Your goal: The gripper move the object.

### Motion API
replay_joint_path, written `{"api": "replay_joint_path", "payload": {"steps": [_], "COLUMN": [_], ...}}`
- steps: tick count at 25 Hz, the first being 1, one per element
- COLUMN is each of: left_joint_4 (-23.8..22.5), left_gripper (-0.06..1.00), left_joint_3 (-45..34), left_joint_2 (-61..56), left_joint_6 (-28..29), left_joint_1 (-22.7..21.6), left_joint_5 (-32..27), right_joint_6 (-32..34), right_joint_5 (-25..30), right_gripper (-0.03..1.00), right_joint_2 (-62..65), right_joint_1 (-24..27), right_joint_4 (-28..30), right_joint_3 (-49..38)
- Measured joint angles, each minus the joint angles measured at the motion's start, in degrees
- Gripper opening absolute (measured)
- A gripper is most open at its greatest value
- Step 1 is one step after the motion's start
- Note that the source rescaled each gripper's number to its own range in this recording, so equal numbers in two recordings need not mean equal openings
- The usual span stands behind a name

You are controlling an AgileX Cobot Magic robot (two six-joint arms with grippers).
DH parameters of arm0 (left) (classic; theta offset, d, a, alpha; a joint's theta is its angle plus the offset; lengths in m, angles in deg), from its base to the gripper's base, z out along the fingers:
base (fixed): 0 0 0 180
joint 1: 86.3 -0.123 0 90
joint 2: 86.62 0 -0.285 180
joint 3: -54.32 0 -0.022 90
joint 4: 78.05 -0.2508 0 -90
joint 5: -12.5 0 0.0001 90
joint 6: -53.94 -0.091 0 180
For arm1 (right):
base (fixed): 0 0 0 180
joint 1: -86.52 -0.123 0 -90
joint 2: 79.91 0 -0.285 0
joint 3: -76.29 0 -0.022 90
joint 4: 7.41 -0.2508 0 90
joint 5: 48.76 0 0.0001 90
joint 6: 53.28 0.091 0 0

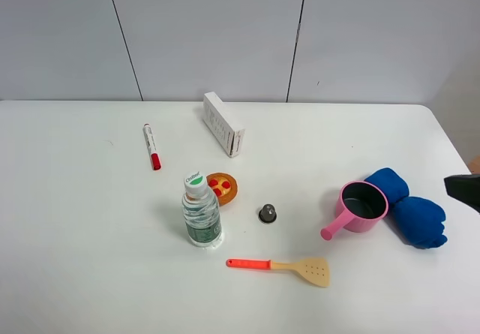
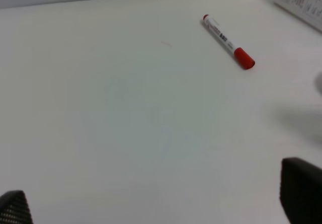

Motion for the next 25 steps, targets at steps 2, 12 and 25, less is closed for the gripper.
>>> {"api": "replay_joint_path", "payload": {"steps": [2, 12, 25], "left_joint_4": [0.0, 0.0, 0.0], "left_gripper": [1.00, 1.00, 1.00], "left_joint_3": [0.0, 0.0, 0.0], "left_joint_2": [0.0, 0.0, 0.0], "left_joint_6": [0.0, 0.0, 0.0], "left_joint_1": [0.0, 0.0, 0.0], "left_joint_5": [0.0, 0.0, 0.0], "right_joint_6": [5.2, 14.6, 25.6], "right_joint_5": [2.7, 8.9, 6.4], "right_gripper": [0.84, 0.84, 0.84], "right_joint_2": [5.9, 26.6, 33.5], "right_joint_1": [0.0, 0.0, -4.7], "right_joint_4": [0.0, 4.6, 13.2], "right_joint_3": [0.0, -1.3, -10.7]}}
